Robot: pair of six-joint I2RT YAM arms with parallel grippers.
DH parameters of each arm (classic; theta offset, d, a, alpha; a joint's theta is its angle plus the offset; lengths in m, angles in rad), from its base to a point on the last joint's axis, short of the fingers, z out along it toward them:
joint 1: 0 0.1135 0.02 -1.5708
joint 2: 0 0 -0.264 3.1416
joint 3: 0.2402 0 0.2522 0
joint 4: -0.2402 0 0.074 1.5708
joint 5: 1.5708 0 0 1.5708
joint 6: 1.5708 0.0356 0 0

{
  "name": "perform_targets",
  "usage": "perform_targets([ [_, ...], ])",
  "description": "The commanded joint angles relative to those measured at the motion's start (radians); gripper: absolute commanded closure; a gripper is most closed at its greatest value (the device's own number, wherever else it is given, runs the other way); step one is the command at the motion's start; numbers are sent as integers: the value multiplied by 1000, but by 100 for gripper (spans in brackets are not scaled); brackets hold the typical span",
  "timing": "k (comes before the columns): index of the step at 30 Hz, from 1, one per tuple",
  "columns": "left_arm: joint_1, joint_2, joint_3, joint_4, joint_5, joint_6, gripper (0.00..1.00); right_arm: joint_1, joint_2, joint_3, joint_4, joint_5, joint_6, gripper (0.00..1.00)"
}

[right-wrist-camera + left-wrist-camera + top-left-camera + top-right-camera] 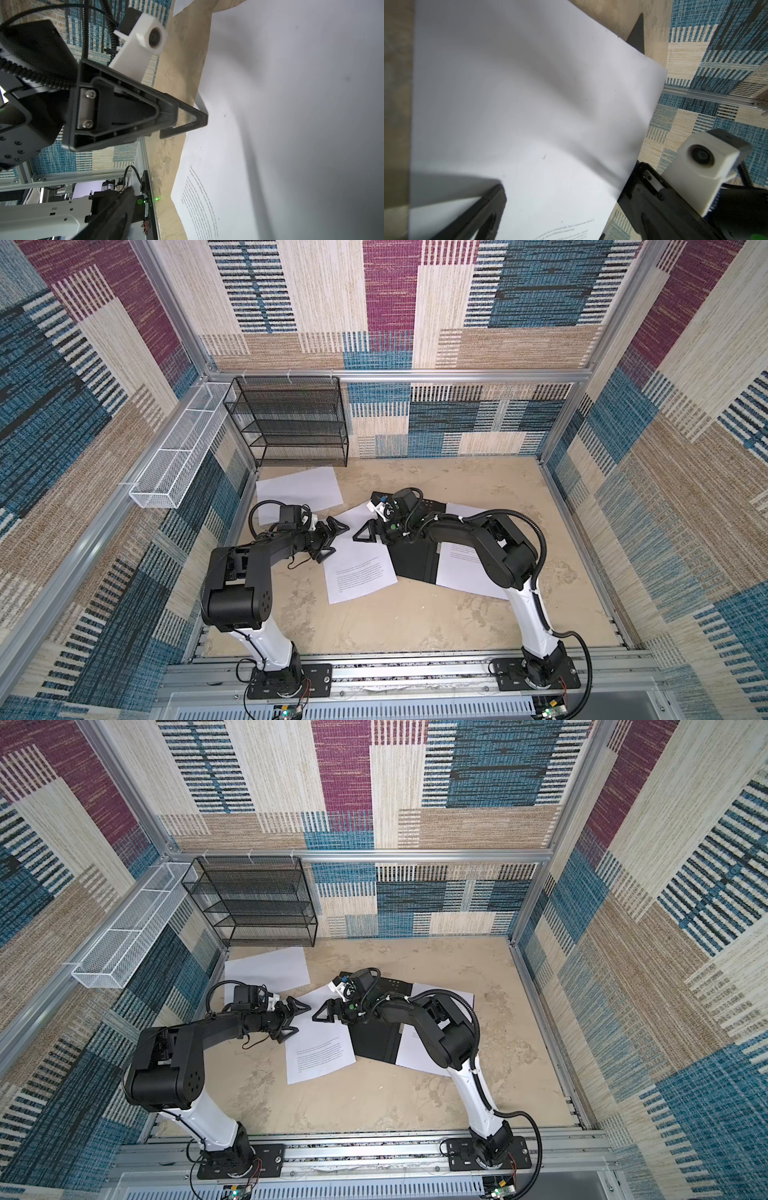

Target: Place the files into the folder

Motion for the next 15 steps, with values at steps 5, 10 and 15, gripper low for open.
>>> perform_targets([
  [5,18,25,-32,-228,-190,-9,1,0,-19,-13,-15,88,83,37],
  [10,31,29,-45,-208,-175,-22,1,-2,-38,-8,-75,160,104,51],
  [15,38,29,-49,-201,-169,-27,1,-4,-50,-15,-71,180,139,59],
])
